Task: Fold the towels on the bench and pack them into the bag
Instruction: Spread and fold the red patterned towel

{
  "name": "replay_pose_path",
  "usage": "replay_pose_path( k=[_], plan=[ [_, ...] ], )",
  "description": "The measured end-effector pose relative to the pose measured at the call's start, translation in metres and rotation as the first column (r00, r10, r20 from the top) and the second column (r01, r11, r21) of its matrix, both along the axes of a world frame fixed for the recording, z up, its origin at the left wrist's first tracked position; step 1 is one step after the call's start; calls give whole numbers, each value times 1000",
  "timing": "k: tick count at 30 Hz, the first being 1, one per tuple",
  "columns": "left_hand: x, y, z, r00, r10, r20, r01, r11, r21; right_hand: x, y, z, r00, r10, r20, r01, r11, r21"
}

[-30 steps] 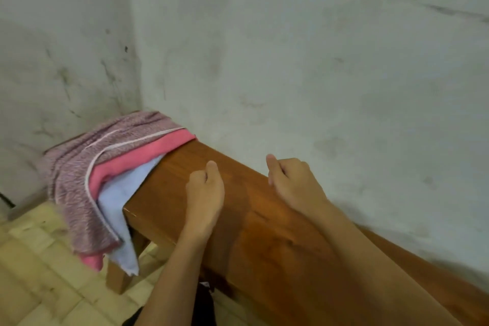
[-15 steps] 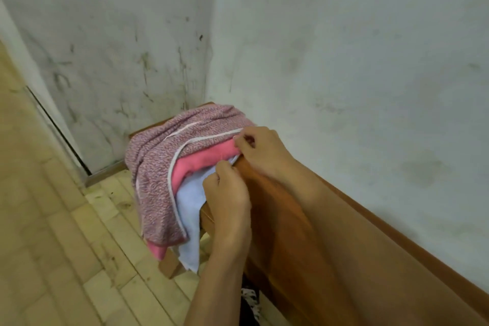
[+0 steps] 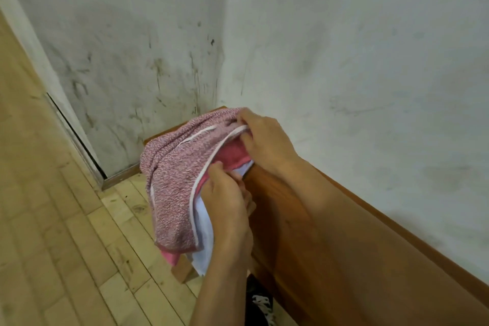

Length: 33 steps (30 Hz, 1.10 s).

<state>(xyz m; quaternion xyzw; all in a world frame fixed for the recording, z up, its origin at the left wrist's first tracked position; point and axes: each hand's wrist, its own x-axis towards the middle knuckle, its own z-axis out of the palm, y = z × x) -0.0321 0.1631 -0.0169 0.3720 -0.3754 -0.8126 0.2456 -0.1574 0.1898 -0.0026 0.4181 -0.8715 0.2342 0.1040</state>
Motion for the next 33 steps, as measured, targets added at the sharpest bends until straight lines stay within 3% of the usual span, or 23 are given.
replay_pose_path(
  k=[6,9,12,14,17,19,21,24,27,30,33],
  plan=[
    [6,-6,10,954,120,-276,-25,946,323,23,14,31,998,51,-22,-55,972,-229],
    [11,-12,12,919,147,-366,82,835,543,26,23,42,998,43,49,-17,897,-443],
    [15,-17,10,865,207,-457,226,651,724,26,37,51,998,27,55,11,802,-597],
    [16,-16,9,854,212,-475,273,595,756,31,49,56,997,35,73,22,752,-659],
    [13,-15,11,866,219,-450,235,616,752,41,69,57,993,46,112,41,740,-671],
    [9,-13,11,870,202,-450,213,670,711,42,88,54,998,36,57,3,819,-573],
    [7,-11,13,868,155,-471,225,723,653,40,111,48,997,71,43,-50,930,-364],
    [5,-1,16,864,89,-496,274,743,611,44,146,42,974,70,214,-83,995,51],
    [4,20,20,883,-101,-458,360,774,521,59,180,35,951,-45,306,-59,945,322],
    [-2,47,13,910,-351,-222,410,845,343,79,213,21,926,-239,291,36,826,562],
    [-6,76,8,900,-430,-69,436,885,164,103,247,4,851,-420,316,117,737,666]
  ],
)
